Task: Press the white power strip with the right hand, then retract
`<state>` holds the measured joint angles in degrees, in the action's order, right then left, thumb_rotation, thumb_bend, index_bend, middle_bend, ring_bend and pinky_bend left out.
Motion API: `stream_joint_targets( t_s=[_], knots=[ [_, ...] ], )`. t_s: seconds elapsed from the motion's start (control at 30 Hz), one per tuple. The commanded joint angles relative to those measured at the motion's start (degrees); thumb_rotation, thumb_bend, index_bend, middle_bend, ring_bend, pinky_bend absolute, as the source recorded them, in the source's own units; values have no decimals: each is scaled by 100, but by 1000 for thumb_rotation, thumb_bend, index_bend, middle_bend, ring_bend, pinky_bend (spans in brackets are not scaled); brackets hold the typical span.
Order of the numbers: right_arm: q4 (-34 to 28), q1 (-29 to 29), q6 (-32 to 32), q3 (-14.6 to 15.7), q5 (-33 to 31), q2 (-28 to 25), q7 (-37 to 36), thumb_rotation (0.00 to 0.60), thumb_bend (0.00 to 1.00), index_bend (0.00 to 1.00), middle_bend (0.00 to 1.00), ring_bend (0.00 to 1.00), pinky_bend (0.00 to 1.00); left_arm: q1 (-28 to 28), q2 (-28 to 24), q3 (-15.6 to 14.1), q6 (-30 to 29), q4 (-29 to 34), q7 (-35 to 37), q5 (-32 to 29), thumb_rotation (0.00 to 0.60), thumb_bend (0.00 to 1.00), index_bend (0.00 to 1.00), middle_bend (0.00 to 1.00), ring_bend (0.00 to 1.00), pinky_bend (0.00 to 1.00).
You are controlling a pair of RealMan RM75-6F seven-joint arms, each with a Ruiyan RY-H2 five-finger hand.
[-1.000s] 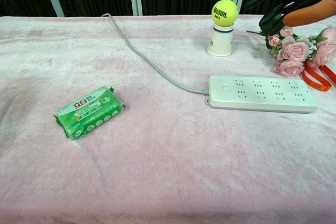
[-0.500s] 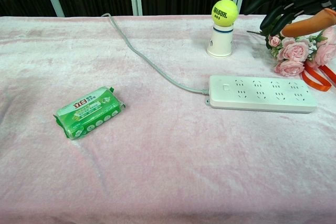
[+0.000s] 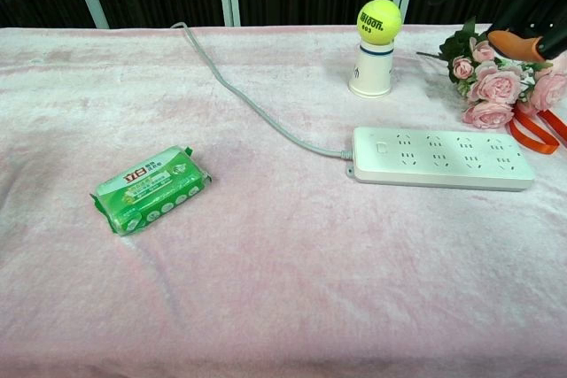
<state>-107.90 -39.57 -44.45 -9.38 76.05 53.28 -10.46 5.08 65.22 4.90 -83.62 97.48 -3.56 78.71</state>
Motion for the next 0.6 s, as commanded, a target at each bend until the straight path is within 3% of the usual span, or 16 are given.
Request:
stream_joint_targets(
  t_s=[0.03, 0.13, 0.3, 0.6],
  knots=[
    [113, -197, -515, 334, -1670, 951, 2745, 600, 718, 160, 890, 959, 993, 0, 2, 1, -3, 1, -8, -1, 600, 374, 257, 99, 43, 96],
    [171, -388, -426, 411, -2242, 1191, 3211, 600, 773, 160, 914, 977, 1000, 1, -3, 7, 1, -3, -1, -14, 600, 374, 257, 99, 43, 96],
    [470, -684, -531, 513, -3027, 1750, 3862, 600, 780, 160, 950, 999, 1000, 2, -26, 20, 17, -6, 33, -43, 600, 374, 257, 99, 43, 96],
    [644, -855, -759, 594, -3501, 2207, 4199, 600, 782, 152, 950, 995, 1000, 15, -55, 17, 49, -15, 71, -38, 600, 374, 257, 98, 43, 96]
  ],
)
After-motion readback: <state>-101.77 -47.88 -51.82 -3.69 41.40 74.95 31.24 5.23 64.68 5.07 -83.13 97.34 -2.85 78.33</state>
